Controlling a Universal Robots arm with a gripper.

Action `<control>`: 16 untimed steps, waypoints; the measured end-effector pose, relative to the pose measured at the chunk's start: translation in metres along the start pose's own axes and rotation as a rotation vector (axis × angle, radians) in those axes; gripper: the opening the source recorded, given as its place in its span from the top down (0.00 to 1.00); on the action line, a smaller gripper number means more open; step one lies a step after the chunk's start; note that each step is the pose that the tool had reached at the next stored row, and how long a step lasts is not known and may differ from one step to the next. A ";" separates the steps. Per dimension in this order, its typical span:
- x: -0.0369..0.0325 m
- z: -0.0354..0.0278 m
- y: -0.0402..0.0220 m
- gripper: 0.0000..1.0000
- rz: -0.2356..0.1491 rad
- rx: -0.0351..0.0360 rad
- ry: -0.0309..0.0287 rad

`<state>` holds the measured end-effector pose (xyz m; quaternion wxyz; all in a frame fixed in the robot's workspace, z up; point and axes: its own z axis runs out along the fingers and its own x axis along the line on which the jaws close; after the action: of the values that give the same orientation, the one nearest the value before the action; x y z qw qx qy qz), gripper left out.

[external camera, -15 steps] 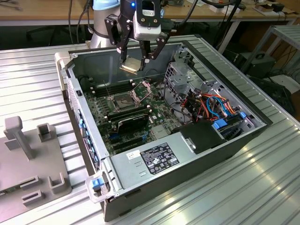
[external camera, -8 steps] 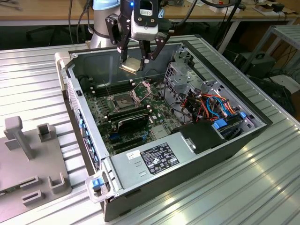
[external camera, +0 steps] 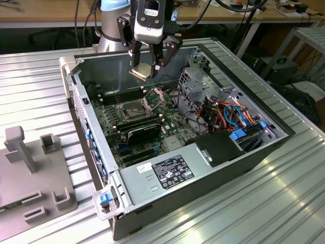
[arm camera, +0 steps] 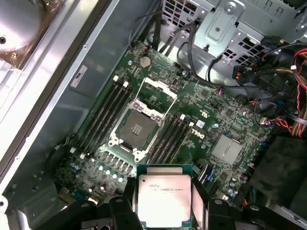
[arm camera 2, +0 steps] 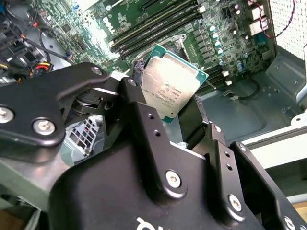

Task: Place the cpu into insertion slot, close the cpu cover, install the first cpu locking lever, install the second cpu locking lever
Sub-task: 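Place the cpu into insertion slot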

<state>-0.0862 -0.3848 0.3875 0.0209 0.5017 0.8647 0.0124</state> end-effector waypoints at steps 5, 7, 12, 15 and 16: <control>0.0009 0.0001 0.0011 0.45 0.058 0.0014 -0.0025; 0.0014 0.0002 0.0015 0.45 0.073 0.0017 -0.0031; 0.0022 0.0002 0.0022 0.45 0.133 0.0031 -0.0056; 0.0025 0.0003 0.0023 0.45 0.163 0.0039 -0.0069; 0.0025 0.0003 0.0023 0.45 0.163 0.0039 -0.0070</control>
<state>-0.0854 -0.3815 0.3872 0.0218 0.5707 0.8208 0.0106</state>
